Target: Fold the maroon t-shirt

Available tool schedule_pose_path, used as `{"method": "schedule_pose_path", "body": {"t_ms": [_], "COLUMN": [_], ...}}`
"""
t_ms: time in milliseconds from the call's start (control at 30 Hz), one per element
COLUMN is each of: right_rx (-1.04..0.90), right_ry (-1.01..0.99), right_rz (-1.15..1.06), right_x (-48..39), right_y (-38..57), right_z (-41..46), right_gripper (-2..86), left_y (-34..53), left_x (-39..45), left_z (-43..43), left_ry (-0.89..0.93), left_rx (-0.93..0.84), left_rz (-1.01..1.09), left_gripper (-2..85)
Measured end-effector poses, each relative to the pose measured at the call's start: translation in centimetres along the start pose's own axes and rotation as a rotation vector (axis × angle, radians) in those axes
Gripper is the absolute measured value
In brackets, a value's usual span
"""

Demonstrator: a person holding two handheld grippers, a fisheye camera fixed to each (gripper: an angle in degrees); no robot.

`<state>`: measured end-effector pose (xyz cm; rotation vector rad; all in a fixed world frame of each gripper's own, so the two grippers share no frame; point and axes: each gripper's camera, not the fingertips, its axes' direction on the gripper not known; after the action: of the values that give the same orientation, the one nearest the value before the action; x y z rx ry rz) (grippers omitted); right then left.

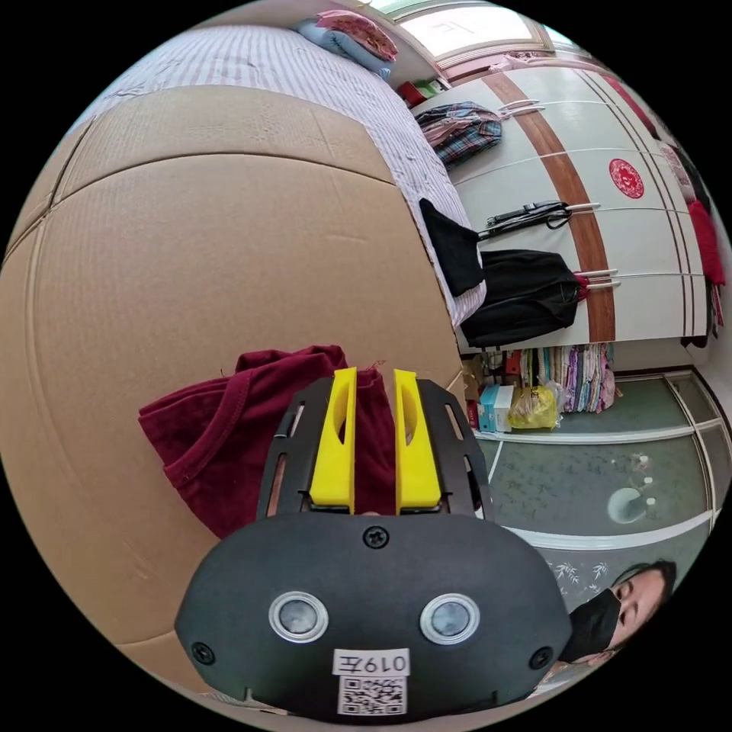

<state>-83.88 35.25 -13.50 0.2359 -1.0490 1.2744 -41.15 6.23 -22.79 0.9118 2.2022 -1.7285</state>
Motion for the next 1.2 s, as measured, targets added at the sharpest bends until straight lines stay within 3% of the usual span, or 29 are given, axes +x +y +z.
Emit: {"method": "schedule_pose_path", "body": {"t_ms": [233,467,600,767,867,1033,1100,1200], "right_rx": [0.000,-0.031,-0.035,-0.160,-0.355,-0.320,-0.304,-0.377], "right_ry": [0.050,0.127,0.210,0.300,0.296,0.323,0.338,0.310], "right_rz": [-0.050,-0.145,-0.267,-0.647,-0.832,-1.012,-1.053,-1.055], "right_x": [-0.8,-1.9,-3.2,-7.9,-11.0,-16.0,-17.3,-18.6], "right_y": [-0.7,-1.6,-2.2,-3.4,-3.8,-4.5,-5.6,-8.6], "right_z": [-0.8,-1.9,-3.0,-1.8,1.5,2.9,3.5,4.9], "right_gripper": [5.8,6.3,5.5,-0.2,-0.8,-0.5,0.1,3.0], "left_y": [8.5,30.1,39.0,43.7,43.6,38.9,34.9,29.4], "left_x": [3.4,7.3,6.4,6.0,6.9,8.1,7.8,7.8], "left_z": [0.8,4.6,10.3,15.6,16.0,13.9,12.8,12.7], "left_ry": [-0.074,-0.447,-0.691,-0.966,-0.921,-0.759,-0.592,-0.502], "left_rx": [0.145,0.385,0.350,0.355,0.415,0.499,0.490,0.457], "left_rz": [0.239,0.700,0.769,0.744,0.766,0.777,0.787,0.900], "left_gripper": [2.9,1.7,2.5,4.6,5.1,4.2,3.8,4.0]}}
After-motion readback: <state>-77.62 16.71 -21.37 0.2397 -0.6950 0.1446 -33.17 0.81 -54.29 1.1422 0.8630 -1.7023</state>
